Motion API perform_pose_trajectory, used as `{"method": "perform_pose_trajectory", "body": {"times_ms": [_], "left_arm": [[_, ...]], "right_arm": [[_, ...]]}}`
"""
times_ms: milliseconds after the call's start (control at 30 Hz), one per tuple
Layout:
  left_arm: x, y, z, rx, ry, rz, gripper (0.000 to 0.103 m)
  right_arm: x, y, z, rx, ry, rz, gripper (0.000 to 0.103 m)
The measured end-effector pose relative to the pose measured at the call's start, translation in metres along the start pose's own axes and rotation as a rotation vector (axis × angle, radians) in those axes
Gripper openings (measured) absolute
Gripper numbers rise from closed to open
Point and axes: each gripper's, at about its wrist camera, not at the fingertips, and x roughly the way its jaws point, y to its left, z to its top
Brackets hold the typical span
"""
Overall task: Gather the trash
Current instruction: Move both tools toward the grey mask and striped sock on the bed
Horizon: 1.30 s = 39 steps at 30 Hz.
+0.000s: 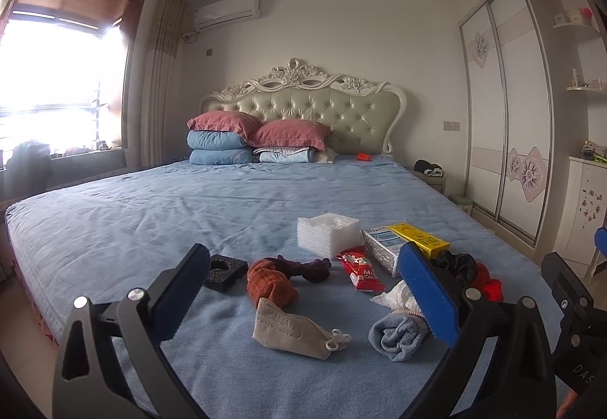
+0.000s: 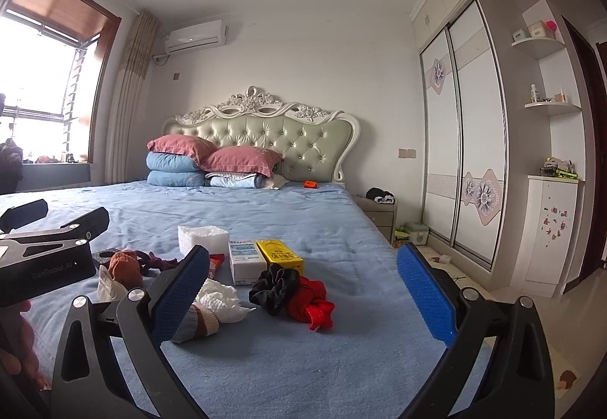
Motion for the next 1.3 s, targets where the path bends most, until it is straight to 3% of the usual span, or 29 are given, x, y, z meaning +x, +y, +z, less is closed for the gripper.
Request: {"method": "perform_pose_trajectory", "body": {"times_ms": [1300], "left_arm": [[0.0043,-0.0068,0.0011,0.001,0.050,-0.026,0.099]], "right_arm": [[0.0071,-0.0037,-0.0016,0.018,0.031,0.016,0.095]]}}
